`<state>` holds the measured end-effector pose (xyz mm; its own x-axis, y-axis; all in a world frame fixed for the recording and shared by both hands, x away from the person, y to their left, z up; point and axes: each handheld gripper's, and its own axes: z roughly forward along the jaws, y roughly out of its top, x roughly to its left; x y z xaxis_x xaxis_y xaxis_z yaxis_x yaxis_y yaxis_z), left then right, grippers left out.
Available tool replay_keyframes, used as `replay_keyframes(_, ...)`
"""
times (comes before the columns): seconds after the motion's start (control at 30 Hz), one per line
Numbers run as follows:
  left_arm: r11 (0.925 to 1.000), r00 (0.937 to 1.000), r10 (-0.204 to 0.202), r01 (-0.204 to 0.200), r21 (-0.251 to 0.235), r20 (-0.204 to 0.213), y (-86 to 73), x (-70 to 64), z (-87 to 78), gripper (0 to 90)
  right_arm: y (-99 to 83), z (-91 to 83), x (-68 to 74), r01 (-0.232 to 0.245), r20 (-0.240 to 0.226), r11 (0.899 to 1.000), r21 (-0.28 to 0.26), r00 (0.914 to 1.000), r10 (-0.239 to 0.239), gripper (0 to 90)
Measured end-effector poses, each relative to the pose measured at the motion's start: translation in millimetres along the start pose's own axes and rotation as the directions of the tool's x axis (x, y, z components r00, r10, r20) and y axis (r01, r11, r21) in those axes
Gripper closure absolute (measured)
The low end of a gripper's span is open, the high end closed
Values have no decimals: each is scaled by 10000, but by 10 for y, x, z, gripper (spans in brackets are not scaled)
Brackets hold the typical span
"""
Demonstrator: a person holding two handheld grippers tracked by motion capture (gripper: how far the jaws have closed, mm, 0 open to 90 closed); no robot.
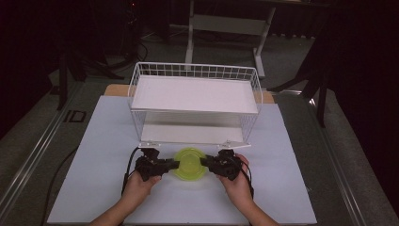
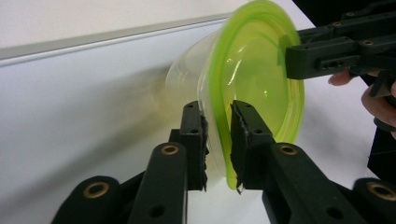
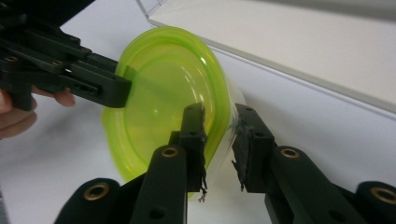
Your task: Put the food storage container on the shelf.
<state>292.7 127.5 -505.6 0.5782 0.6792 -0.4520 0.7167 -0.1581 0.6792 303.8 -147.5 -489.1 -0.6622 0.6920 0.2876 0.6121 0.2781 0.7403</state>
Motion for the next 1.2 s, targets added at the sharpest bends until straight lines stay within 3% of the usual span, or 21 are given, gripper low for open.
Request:
replay_keyframes(0.03, 10000, 10000, 9, -9, -53, -85, -10, -6, -7, 814, -8, -12, 18, 26, -50, 10000, 10, 10000, -26, 796)
replay_keyframes(0.07, 9994, 9989, 339, -341, -57, -324, -31, -24, -5, 814, -8, -12, 18, 26, -50, 10000, 10, 10000, -26, 796)
replay_keyframes(0.1, 9991, 9987, 391, -396, -124, -338, -52, -28, -2, 815, -21, -12, 32, 65, 47, 10000, 42, 10000, -65, 798)
replay_keyframes(0.17, 9995, 9995, 192, -198, -251, -262, -69, -31, 0, 816, -32, -12, 20, -54, -24, 10000, -4, 10000, 54, 800)
replay_keyframes(0.27, 9994, 9993, 227, -235, -261, -311, -37, -46, -16, 816, 2, -36, 32, -60, 53, 9999, -84, 10000, 61, 800)
replay_keyframes(0.47, 9963, 9997, 216, -222, -835, -74, 170, -83, -125, 817, 169, -139, 45, 12, 154, 9981, -615, 9999, -2, 799)
replay_keyframes(0.53, 9946, 9993, 359, -371, -971, -140, 251, -102, -152, 817, 288, -189, 41, 133, 253, 9960, -882, 9996, -111, 798)
replay_keyframes(0.73, 9909, 9980, 520, -559, -1224, -348, 425, -110, -181, 818, 415, -207, 8, 134, 418, 9930, -1171, 9991, -85, 797)
replay_keyframes(0.8, 9896, 9965, 614, -681, -1266, -566, 495, -85, -143, 818, 472, -165, -38, 52, 574, 9924, -1232, 9984, 19, 795)
replay_keyframes(1.2, 9876, 9963, 647, -720, -1397, -565, 483, 143, 127, 817, 450, 60, -221, -132, 1123, 9942, -1063, 9934, 252, 794)
